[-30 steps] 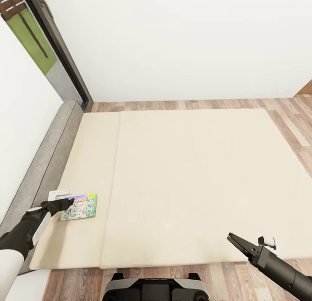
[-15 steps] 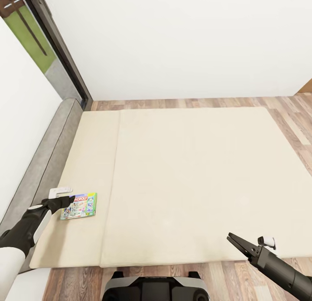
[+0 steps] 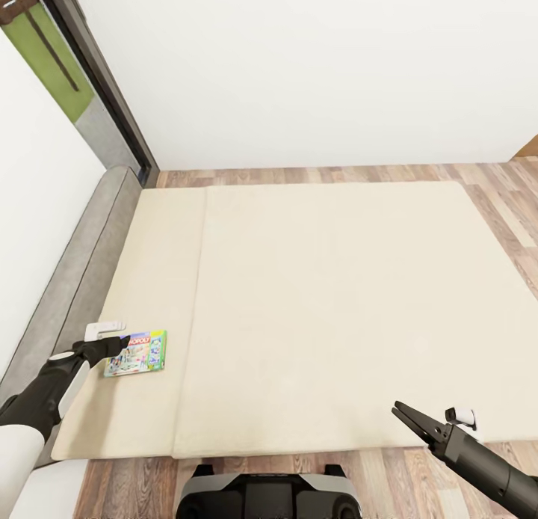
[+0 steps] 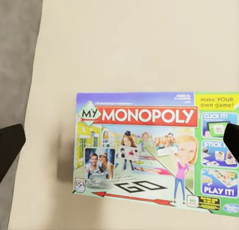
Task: Put all the toys in the child's room - the three board games (two on the bed and one on the table), the two jigsaw puzzles on the table, and the tennis ball on the table - inside the toy box on the table in the child's room.
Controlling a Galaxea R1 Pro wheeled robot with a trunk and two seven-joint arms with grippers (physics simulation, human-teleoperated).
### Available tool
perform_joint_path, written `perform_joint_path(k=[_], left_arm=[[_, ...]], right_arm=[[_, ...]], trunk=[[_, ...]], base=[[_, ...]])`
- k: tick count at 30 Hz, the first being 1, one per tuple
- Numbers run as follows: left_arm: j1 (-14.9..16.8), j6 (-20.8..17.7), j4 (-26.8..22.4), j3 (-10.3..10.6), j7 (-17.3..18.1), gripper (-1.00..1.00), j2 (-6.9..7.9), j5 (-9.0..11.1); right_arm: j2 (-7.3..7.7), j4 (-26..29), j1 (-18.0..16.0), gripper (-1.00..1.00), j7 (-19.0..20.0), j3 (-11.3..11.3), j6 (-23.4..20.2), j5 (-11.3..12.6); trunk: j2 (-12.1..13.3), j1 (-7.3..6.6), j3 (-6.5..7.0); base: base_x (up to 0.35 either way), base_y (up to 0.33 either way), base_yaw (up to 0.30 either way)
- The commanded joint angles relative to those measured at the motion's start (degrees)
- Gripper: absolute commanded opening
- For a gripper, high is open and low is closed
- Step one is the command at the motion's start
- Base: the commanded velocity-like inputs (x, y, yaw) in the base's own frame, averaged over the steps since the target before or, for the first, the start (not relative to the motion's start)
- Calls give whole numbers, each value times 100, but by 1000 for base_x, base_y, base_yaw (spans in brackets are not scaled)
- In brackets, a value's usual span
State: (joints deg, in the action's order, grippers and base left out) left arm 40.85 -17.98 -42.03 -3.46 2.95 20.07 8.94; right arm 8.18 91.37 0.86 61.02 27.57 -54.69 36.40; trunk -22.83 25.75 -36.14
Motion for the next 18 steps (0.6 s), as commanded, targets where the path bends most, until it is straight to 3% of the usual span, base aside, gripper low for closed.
perform_joint_path(k=[1, 18], left_arm=[[3, -39, -10, -13, 21, 100, -2, 41], [13, -33, -8, -6, 20, 100, -8, 38]], right_arm=[[3, 4, 1, 100, 8, 2, -24, 8], [7, 4, 0, 100, 10, 2, -25, 8]], trunk=[[-9, 3, -15], [-9, 3, -171]], base=[[0, 0, 0], [0, 0, 0]])
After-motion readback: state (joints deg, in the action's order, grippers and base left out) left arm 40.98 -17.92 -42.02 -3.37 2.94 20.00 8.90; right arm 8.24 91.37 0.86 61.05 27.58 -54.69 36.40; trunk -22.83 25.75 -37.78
